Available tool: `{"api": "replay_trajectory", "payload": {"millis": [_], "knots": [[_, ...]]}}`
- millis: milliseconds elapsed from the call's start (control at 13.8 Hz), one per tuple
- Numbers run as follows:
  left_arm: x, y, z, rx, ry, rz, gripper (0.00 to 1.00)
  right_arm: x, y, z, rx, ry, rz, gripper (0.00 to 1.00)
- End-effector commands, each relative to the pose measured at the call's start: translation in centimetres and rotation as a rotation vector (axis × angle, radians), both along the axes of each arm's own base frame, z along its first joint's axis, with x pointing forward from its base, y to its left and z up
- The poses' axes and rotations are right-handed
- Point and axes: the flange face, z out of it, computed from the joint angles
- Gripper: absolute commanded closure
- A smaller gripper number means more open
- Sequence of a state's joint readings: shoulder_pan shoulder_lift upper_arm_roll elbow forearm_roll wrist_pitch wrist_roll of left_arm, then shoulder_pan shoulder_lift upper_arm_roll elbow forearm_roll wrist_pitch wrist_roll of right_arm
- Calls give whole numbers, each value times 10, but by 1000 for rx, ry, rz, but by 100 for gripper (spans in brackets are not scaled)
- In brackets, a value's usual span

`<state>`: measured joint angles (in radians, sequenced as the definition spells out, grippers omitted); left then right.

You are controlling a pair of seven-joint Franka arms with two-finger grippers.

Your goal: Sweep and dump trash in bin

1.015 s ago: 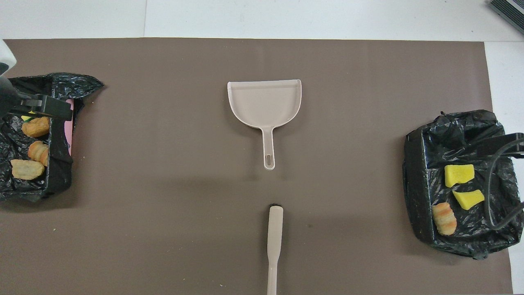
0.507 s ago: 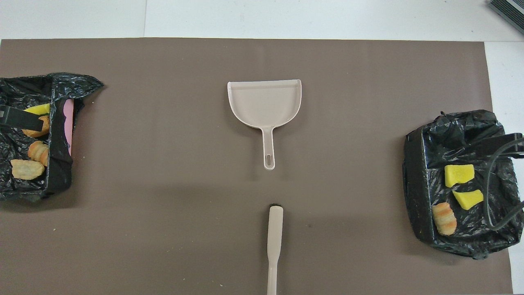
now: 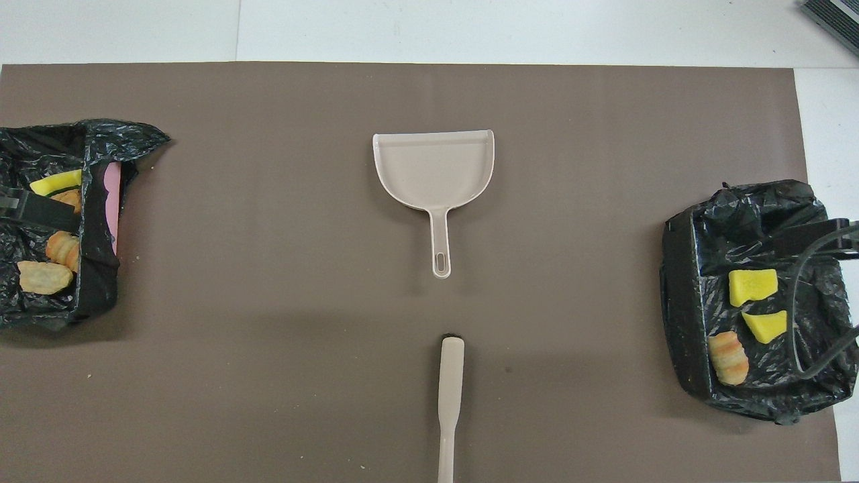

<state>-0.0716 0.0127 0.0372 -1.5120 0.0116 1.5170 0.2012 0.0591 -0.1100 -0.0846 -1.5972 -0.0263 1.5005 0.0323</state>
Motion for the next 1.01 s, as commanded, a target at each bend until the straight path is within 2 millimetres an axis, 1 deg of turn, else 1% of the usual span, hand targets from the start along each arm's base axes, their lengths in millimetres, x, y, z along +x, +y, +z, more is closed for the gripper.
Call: {"api": "replay_trajectory", "payload": {"millis": [0, 145, 290, 580, 942], "knots": [[-23, -3, 1, -14, 13, -9, 0, -3, -1, 1, 16, -9, -16, 0], [-32, -3, 3, -15, 16, -9, 0, -3, 0, 1, 18, -9, -14, 0], [-34, -3, 5, -13, 22, -9, 0, -3, 0, 1, 18, -9, -14, 0], [-26, -6, 9, -14, -7, 29, 0, -3, 0, 1, 16, -9, -14, 0], [-22, -6, 13, -20, -7, 37, 0, -3, 0, 1, 18, -9, -14, 0]]}}
